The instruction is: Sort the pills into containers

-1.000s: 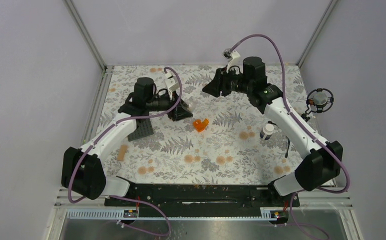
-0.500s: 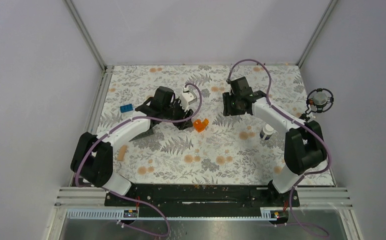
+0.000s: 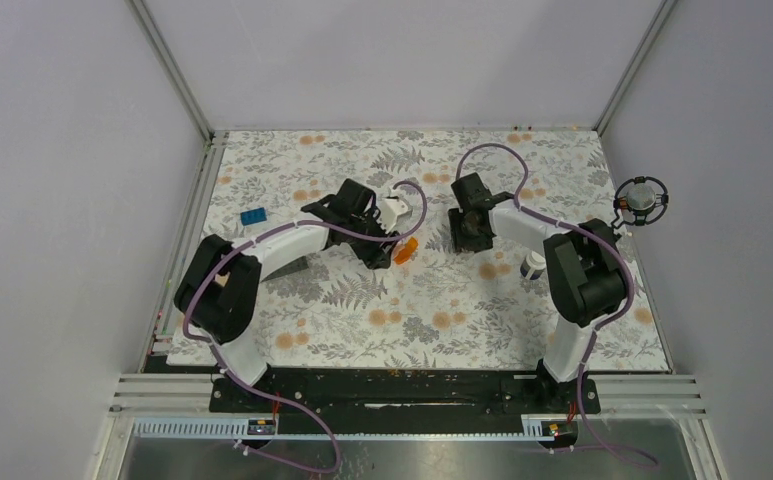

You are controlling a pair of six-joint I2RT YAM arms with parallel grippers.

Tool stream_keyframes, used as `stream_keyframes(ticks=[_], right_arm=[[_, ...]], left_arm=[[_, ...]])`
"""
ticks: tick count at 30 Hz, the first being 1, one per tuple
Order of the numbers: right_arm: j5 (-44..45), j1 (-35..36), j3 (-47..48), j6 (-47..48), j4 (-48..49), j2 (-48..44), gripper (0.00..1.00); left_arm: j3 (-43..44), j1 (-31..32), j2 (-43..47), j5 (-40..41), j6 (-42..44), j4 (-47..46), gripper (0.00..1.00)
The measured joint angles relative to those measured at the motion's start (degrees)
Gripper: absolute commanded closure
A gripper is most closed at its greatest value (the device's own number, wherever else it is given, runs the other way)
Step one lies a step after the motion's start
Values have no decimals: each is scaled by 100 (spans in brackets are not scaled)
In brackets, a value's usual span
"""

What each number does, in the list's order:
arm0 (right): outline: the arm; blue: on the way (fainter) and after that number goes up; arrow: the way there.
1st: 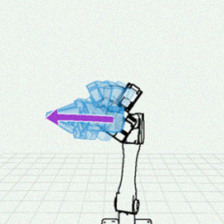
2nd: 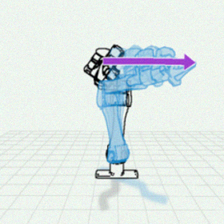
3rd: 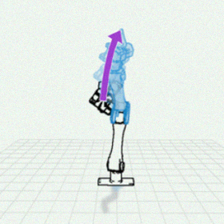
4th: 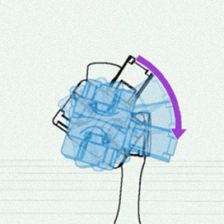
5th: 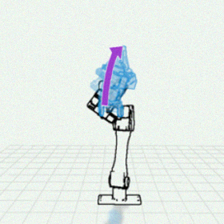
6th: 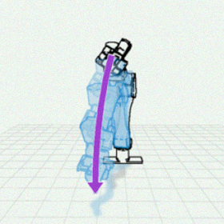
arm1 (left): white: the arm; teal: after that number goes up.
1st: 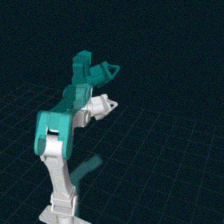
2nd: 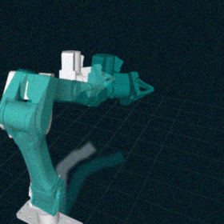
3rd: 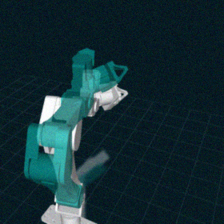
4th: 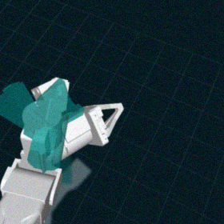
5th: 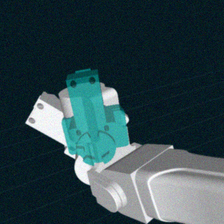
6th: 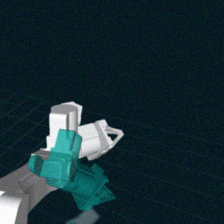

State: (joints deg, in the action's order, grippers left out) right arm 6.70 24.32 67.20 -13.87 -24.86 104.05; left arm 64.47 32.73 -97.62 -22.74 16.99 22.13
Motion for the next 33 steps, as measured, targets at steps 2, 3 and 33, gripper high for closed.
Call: stream_keyframes(ticks=[2, 3, 33], right_arm=[[31, 0, -28, -31, 26, 68, 35], [44, 0, -57, -55, 33, 83, 30], [428, -518, -188, -855, -223, -1196, 16]], left_arm=[[149, 11, -122, 17, 4, 107, 100], [225, 20, -184, 42, 7, 151, 100], [1530, 636, -1091, 1729, 142, 1663, 100]])
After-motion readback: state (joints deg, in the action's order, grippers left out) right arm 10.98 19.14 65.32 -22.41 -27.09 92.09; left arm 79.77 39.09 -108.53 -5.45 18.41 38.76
